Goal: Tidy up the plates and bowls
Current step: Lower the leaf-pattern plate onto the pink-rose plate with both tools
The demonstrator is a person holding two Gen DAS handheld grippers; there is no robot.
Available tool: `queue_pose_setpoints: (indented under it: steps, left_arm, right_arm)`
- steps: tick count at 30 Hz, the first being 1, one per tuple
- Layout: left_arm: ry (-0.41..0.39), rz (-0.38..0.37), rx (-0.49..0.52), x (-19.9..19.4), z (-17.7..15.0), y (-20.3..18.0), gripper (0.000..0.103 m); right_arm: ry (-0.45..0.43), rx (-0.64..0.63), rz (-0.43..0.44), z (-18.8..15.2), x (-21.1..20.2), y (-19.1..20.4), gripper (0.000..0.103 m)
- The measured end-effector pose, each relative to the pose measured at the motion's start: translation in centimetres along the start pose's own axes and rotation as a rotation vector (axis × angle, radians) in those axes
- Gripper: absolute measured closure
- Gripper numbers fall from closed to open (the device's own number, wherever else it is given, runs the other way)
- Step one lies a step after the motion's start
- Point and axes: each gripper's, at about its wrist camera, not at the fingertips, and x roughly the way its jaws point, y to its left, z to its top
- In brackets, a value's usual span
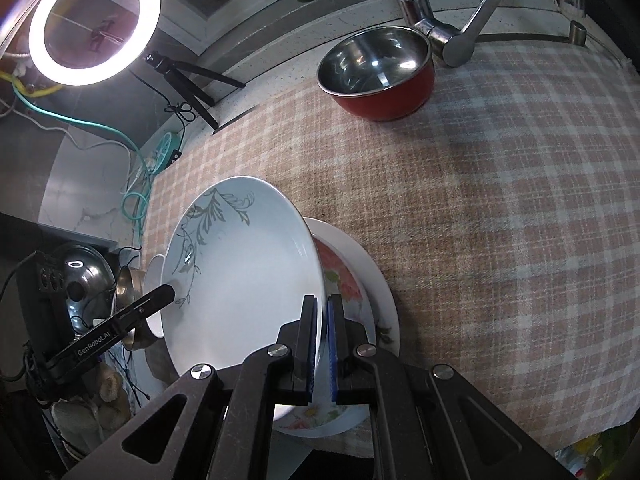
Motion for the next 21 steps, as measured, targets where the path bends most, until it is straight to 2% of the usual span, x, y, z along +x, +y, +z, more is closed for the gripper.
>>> queue_pose_setpoints:
  steps: [21]
  left_arm:
    - [0.029,0.012,0.001,1.2,-1.7,-0.1,0.097]
  right_arm:
    - [0.017,0.016,-0.004,-1.5,0.6,-0.9,0.098]
